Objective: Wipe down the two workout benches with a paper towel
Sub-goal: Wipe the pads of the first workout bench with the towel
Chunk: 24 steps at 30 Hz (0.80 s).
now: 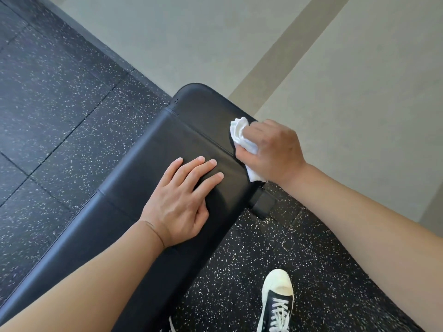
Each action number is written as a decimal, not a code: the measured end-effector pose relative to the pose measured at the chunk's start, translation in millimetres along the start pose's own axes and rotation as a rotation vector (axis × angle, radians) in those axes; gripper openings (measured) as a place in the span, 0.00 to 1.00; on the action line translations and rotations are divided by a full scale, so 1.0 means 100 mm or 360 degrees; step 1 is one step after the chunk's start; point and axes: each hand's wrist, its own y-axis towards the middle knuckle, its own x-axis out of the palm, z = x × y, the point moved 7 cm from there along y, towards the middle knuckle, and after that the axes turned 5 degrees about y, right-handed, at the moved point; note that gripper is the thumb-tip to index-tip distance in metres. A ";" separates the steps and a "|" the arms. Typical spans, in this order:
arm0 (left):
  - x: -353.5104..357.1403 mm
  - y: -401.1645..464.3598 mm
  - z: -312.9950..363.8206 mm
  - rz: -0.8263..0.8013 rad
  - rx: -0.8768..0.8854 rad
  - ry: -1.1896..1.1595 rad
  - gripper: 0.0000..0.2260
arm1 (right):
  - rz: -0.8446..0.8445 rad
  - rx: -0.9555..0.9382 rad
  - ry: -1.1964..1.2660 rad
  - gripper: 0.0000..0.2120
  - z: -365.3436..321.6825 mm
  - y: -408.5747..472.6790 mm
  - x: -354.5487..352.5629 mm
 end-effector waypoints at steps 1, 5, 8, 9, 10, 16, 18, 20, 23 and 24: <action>-0.02 0.01 0.00 -0.0045 -0.0003 0.0012 0.27 | -0.0022 0.0053 -0.0004 0.10 -0.05 0.15 0.06; -0.11 0.01 0.04 -0.0200 -0.0016 0.0051 0.26 | -0.0063 0.0092 0.0009 0.11 -0.41 0.77 0.34; -0.23 0.06 -0.01 -0.0223 0.0009 -0.0041 0.25 | -0.0095 0.0091 -0.0021 0.14 -0.54 0.87 0.44; -0.27 0.09 -0.04 -0.0232 0.0028 -0.0075 0.25 | -0.0081 0.0077 -0.0031 0.16 -0.55 0.82 0.43; -0.31 0.12 -0.06 -0.0238 0.0060 -0.0081 0.25 | -0.0053 0.0060 -0.0010 0.16 -0.54 0.72 0.39; -0.46 0.28 -0.73 0.0084 -0.0474 -0.0248 0.20 | 0.0004 -0.0008 -0.0059 0.10 -0.16 -0.14 0.00; -0.38 0.27 -1.06 0.0142 -0.0901 -0.0302 0.19 | 0.0015 -0.0063 -0.0085 0.10 -0.03 -0.33 -0.09; -0.21 0.24 -1.21 0.0065 -0.1213 -0.0375 0.20 | 0.0018 -0.0123 -0.0142 0.12 0.00 -0.36 -0.08; -0.11 0.19 -1.21 0.0087 -0.1334 -0.0397 0.21 | 0.0067 -0.0102 -0.0190 0.13 -0.04 -0.17 0.03; -0.11 0.19 -1.22 0.0100 -0.1330 -0.0399 0.22 | 0.0095 -0.0081 -0.0185 0.13 -0.08 -0.07 0.07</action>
